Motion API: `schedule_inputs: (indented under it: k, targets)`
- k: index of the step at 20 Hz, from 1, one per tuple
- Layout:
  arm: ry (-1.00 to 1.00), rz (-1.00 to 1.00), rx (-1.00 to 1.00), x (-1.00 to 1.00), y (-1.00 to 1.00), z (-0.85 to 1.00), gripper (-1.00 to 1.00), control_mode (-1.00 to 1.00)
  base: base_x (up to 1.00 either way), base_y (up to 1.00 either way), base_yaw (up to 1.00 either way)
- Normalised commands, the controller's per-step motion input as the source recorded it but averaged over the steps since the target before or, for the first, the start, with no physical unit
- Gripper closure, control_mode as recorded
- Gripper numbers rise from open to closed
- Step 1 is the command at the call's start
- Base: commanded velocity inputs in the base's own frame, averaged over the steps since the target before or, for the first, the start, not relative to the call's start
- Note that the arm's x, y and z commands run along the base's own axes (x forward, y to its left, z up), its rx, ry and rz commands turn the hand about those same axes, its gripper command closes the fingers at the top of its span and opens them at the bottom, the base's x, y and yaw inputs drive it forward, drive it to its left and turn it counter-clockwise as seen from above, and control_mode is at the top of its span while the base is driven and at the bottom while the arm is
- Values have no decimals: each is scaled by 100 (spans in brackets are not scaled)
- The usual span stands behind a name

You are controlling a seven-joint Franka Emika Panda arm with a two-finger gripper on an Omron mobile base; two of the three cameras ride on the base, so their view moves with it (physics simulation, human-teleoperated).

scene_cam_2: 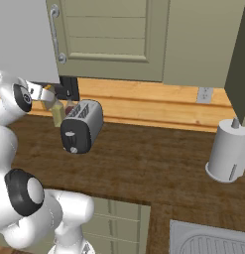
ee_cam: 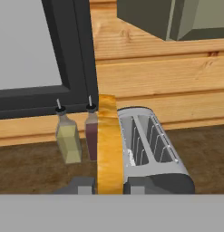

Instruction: Start the toaster. Once the lever pops up, take the bread to the plate on the dining counter.

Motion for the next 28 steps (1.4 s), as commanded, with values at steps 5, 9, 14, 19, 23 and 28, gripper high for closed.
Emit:
schedule_inputs:
  k: [5, 9, 14, 19, 23, 28]
  targets:
    - [0, 0, 3, -100, -30, 6, 100, -100, 0, 0, 0]
    - [0, 0, 0, -100, -38, 8, 100, -100, 0, 0, 0]
    - [0, -4, 0, -100, -36, 21, 100, -100, 0, 0, 0]
    - [0, -7, 0, -94, -31, 17, 100, -100, 0, 0, 0]
    - [0, -2, 0, -61, -25, 7, 100, -100, 0, 0, 0]
    - [0, 0, 0, -57, -23, 1, 100, -100, 0, 0, 0]
